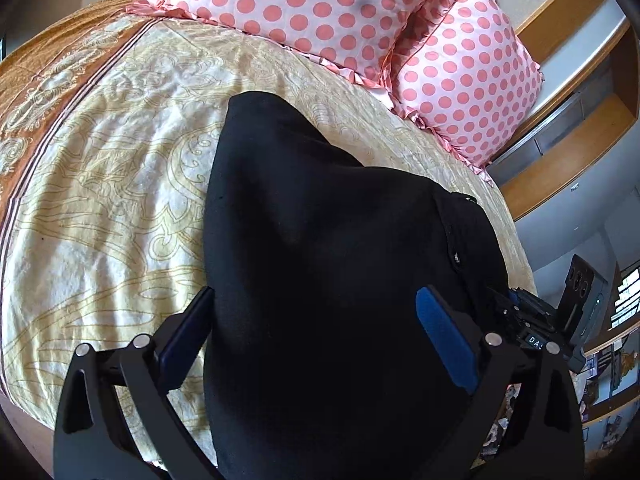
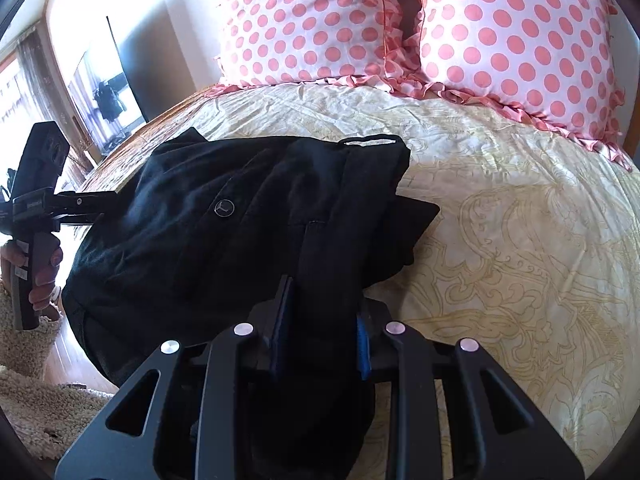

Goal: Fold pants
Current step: 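Lift and fold the leg end over with the left gripper while the right holds the waistband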

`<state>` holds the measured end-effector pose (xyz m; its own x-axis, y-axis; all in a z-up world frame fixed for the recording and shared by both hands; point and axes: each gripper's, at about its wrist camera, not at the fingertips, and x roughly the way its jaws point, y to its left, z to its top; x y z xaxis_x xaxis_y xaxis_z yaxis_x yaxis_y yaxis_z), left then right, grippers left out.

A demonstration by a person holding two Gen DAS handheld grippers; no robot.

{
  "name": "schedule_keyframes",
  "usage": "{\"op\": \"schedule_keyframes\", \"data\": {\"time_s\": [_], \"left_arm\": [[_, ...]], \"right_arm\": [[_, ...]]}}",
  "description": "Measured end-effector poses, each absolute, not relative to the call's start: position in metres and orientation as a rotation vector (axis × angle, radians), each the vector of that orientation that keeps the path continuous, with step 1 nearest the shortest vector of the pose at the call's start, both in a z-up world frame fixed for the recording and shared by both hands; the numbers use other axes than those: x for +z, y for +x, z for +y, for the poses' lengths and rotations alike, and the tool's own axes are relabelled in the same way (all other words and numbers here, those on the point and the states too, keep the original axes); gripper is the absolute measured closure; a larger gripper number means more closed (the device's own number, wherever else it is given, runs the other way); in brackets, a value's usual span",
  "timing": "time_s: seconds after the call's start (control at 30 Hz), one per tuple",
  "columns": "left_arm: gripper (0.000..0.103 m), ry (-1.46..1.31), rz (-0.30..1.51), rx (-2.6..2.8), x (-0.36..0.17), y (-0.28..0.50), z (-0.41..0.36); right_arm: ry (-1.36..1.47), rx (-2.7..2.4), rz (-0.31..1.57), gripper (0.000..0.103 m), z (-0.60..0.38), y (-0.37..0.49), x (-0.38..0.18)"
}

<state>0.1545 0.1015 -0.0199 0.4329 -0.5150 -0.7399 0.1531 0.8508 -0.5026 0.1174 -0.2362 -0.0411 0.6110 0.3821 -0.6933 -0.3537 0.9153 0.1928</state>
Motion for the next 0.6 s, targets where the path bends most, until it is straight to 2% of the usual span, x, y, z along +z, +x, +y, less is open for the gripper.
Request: {"op": "schedule_keyframes", "data": {"time_s": [0.1,0.17,0.2,0.23,0.27,0.33,0.43,0.6], "left_arm": [[0.011,-0.419,1.070,-0.419,-0.022,0.160,0.107],[0.017,-0.423,1.076,-0.408,-0.021,0.162,0.108],[0.029,-0.407,1.078,-0.385,-0.021,0.163,0.109],[0.052,-0.387,1.077,-0.356,-0.021,0.163,0.110],[0.063,-0.371,1.082,-0.325,-0.022,0.164,0.112],[0.083,-0.386,1.077,-0.337,-0.022,0.163,0.116],[0.091,-0.361,1.051,-0.355,-0.015,0.160,0.114],[0.092,-0.319,0.967,-0.374,0.014,0.157,0.107]], "right_arm": [[0.111,0.425,0.836,0.064,-0.244,0.123,-0.046],[0.156,0.433,0.850,0.060,-0.249,0.128,-0.051],[0.183,0.440,0.850,0.061,-0.251,0.129,-0.053],[0.191,0.446,0.843,0.062,-0.252,0.129,-0.053],[0.185,0.460,0.832,0.070,-0.250,0.127,-0.052],[0.152,0.458,0.806,0.076,-0.246,0.122,-0.046],[0.156,0.464,0.777,0.082,-0.245,0.121,-0.036],[0.177,0.492,0.725,0.084,-0.246,0.124,-0.010]]}}
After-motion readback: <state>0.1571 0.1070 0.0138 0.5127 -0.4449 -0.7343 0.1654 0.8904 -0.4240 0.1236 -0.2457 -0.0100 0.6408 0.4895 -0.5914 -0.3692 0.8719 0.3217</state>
